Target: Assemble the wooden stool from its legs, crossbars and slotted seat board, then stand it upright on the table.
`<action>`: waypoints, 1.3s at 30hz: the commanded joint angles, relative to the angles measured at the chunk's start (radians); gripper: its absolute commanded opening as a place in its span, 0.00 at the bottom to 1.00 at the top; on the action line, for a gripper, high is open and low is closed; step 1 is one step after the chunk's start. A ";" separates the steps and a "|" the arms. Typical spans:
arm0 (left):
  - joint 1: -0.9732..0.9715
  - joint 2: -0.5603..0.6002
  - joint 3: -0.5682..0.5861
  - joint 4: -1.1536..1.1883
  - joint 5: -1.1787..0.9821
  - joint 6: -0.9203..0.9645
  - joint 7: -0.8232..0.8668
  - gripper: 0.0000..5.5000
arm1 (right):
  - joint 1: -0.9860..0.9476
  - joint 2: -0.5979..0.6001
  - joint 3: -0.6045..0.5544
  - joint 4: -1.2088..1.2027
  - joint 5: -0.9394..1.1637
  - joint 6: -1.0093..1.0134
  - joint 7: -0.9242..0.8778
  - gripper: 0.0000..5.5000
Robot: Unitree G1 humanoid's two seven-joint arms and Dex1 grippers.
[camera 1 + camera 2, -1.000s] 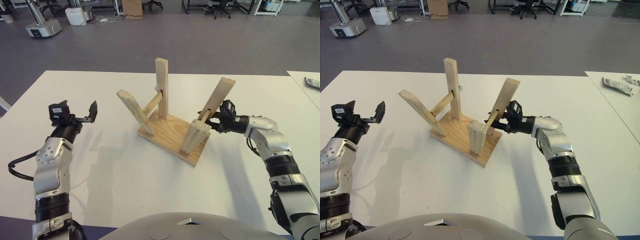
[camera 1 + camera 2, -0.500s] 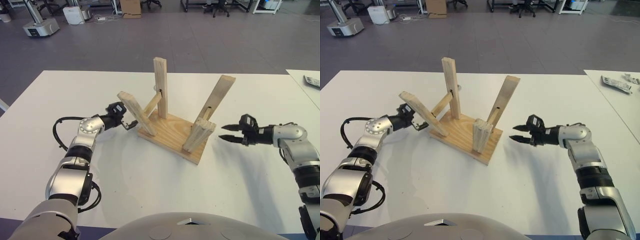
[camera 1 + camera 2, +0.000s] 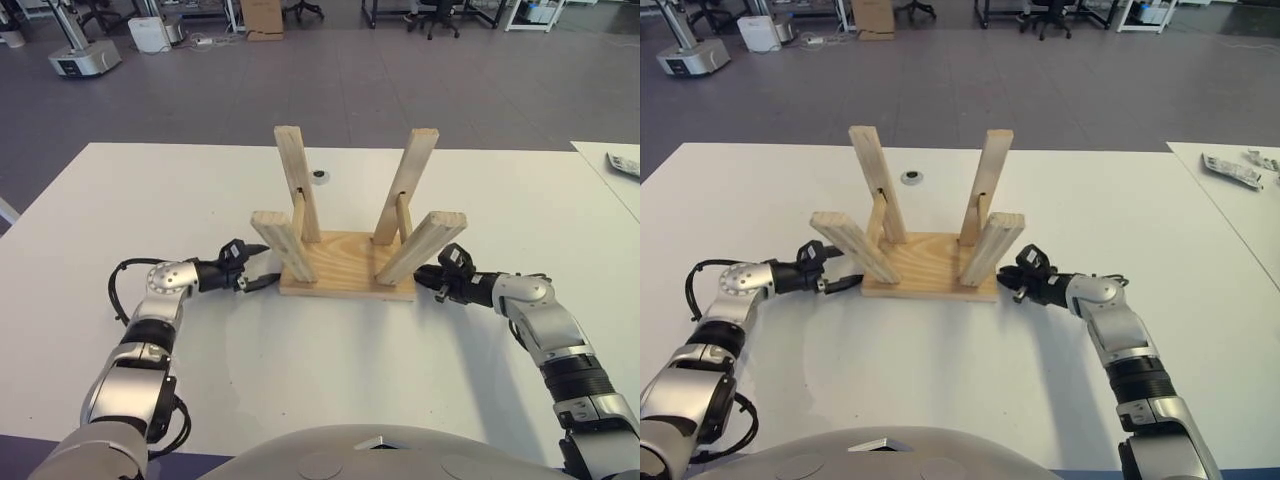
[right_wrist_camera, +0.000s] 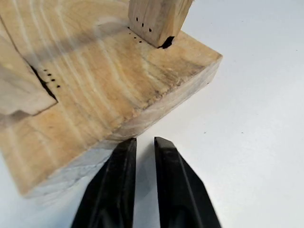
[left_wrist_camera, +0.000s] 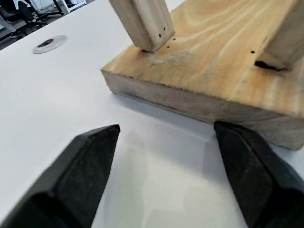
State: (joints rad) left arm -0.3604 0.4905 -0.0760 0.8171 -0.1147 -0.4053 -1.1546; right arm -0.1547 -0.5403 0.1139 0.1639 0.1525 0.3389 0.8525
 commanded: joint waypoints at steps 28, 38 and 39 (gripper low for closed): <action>0.533 -0.001 -0.017 -0.715 -0.148 0.287 0.153 0.00 | 0.197 -0.084 -0.038 -0.290 0.151 0.119 0.109 0.00; 0.578 0.101 0.119 -1.226 -0.366 0.590 0.240 0.00 | 0.147 -0.176 -0.251 -0.591 0.576 0.455 0.195 0.00; 0.595 0.110 0.128 -1.289 -0.409 0.642 0.255 0.00 | 0.124 -0.176 -0.293 -0.602 0.644 0.493 0.187 0.00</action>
State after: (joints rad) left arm 0.2370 0.5978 0.0866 -0.2997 -0.4057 0.1644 -0.8852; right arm 0.0557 -0.7390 -0.1374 -0.3541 0.6032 0.7670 1.0010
